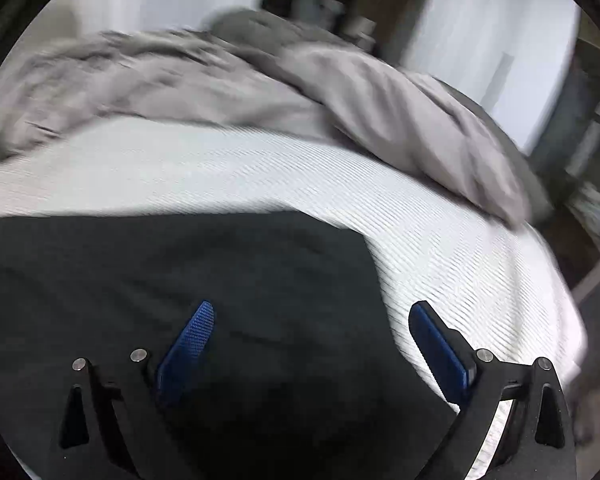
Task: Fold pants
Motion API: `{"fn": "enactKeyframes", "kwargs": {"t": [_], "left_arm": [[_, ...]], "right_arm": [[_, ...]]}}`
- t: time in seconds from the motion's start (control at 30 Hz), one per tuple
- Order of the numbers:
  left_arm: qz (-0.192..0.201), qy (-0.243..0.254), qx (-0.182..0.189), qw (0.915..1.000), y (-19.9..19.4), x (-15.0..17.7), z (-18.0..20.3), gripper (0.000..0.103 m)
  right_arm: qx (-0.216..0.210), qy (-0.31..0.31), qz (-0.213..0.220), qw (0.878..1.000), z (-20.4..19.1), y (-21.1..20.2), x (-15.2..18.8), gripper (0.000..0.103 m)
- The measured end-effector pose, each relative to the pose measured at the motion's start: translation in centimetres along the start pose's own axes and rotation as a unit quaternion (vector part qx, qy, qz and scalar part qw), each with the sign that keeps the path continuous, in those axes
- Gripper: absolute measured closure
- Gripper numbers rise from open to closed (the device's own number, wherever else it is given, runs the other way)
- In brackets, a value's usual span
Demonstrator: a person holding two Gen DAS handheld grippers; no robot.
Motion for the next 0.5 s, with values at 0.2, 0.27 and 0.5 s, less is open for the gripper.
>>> {"fn": "enactKeyframes", "kwargs": {"t": [0.2, 0.27, 0.5], "left_arm": [[-0.058, 0.058, -0.002, 0.9966, 6.6, -1.1, 6.8, 0.001], [-0.062, 0.078, -0.019, 0.9948, 7.4, -1.1, 7.0, 0.001], [-0.053, 0.01, -0.094, 0.9942, 5.5, -0.6, -0.6, 0.0]], "right_arm": [[-0.121, -0.081, -0.047, 0.988, -11.2, 5.7, -0.2, 0.002], [-0.109, -0.14, -0.074, 0.981, -12.4, 8.4, 1.3, 0.003], [0.117, -0.017, -0.091, 0.989, 4.1, 10.8, 2.5, 0.001]]}}
Point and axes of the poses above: each gripper's, at about its wrist camera, not at the fingertips, and y roughly the way its jaws point, z to its right, x to its underside, the point moved 2 cm from there along y, roughly the way its jaws point, and after that the axes turned 2 degrees about z, right-handed, at the moved point
